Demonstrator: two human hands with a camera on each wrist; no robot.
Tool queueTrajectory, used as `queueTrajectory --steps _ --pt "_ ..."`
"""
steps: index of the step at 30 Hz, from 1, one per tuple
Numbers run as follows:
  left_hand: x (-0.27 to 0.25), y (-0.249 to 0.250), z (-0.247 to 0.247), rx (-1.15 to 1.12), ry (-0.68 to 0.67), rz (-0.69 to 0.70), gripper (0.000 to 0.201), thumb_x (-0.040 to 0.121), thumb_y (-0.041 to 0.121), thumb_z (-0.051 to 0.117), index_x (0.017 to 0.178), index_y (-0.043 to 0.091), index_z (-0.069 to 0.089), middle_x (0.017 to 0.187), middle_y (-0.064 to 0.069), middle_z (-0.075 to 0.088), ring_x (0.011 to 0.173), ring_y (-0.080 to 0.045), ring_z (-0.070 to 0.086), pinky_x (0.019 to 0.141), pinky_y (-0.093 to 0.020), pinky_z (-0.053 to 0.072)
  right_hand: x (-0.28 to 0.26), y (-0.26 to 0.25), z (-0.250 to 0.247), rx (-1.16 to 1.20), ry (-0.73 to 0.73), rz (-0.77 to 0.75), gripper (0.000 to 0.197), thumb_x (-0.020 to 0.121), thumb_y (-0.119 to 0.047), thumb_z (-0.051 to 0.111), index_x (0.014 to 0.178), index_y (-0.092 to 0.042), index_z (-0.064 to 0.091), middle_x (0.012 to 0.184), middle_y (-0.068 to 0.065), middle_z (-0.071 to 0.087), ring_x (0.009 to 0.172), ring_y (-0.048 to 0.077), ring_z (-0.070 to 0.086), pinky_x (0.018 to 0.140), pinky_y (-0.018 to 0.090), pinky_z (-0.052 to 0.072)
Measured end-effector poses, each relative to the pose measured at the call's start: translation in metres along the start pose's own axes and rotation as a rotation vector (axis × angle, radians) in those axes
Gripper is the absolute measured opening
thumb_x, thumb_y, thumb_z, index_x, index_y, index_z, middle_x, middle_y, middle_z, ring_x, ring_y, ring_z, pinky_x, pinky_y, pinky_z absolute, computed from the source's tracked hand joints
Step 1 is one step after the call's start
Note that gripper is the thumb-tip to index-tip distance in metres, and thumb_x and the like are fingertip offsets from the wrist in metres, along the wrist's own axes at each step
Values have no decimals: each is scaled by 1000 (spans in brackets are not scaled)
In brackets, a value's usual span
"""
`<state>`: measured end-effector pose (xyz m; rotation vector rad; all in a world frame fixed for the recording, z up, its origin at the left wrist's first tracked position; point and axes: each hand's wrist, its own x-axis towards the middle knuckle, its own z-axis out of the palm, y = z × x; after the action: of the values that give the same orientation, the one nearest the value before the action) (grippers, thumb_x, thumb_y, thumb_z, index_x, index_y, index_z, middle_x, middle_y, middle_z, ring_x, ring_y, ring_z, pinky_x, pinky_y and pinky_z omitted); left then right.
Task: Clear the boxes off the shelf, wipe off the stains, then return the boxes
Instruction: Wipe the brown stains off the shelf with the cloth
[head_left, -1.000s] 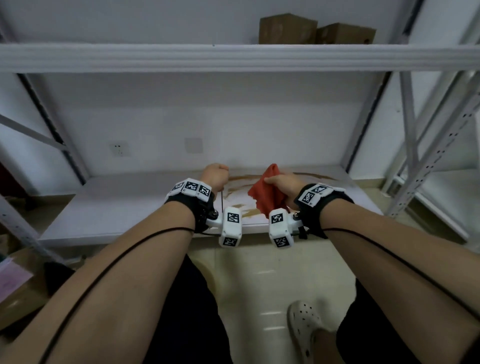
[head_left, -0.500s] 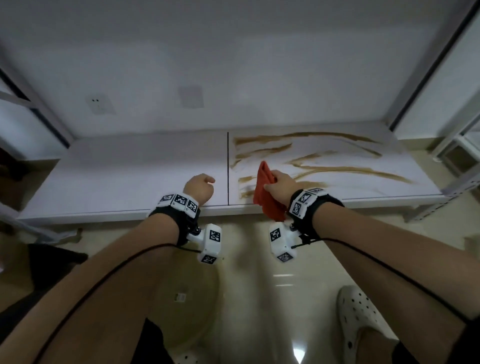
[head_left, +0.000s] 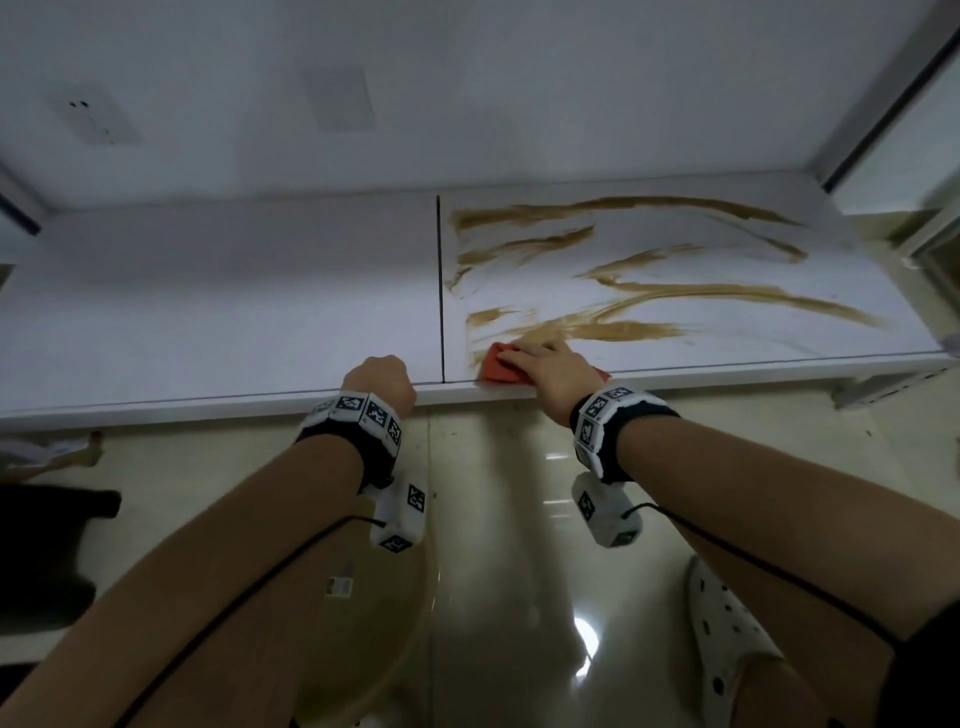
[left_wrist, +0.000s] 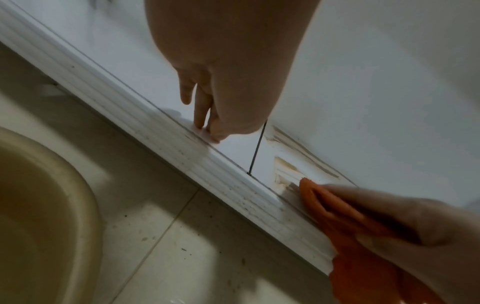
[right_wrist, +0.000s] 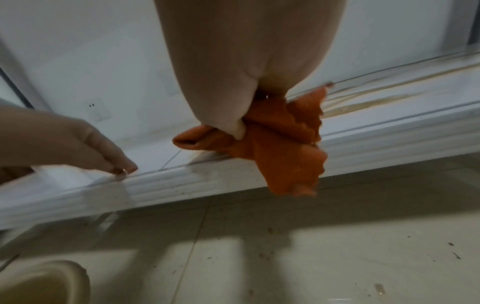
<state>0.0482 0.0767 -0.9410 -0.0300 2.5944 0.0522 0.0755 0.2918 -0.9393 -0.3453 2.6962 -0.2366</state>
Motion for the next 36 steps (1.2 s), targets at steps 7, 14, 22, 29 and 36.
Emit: queueTrajectory --steps 7,14,22,29,36 --pt "3 0 6 -36 81 -20 18 87 8 47 91 2 64 105 -13 65 93 -27 62 79 -31 49 9 -13 21 -221 -20 -80 71 88 0 43 150 -22 18 160 4 6 147 23 3 120 40 9" --pt "0 12 -3 -59 101 -59 14 89 13 49 76 9 52 99 -10 65 95 -26 63 78 -29 49 46 -54 15 -283 -97 -235 75 88 0 49 150 -27 18 160 3 2 147 23 3 120 40 10" --pt "-5 10 -3 -120 42 -62 29 85 7 49 58 10 41 62 -2 44 69 -21 51 67 -26 43 35 -3 -5 -194 -98 13 77 88 -1 51 150 -29 14 160 0 1 147 22 4 120 42 7" --pt "-5 11 -6 -95 53 -103 26 85 10 47 60 14 42 77 -2 52 75 -21 50 98 -35 42 -4 -1 11 -197 -18 25 70 90 -1 41 151 -21 14 160 6 5 147 24 3 120 37 7" --pt "-7 10 -5 -132 80 -98 28 89 16 48 62 15 41 92 -6 60 88 -25 57 100 -39 41 48 -58 9 -205 -108 -135 68 92 -4 43 151 -22 14 160 6 0 147 24 2 120 40 10"
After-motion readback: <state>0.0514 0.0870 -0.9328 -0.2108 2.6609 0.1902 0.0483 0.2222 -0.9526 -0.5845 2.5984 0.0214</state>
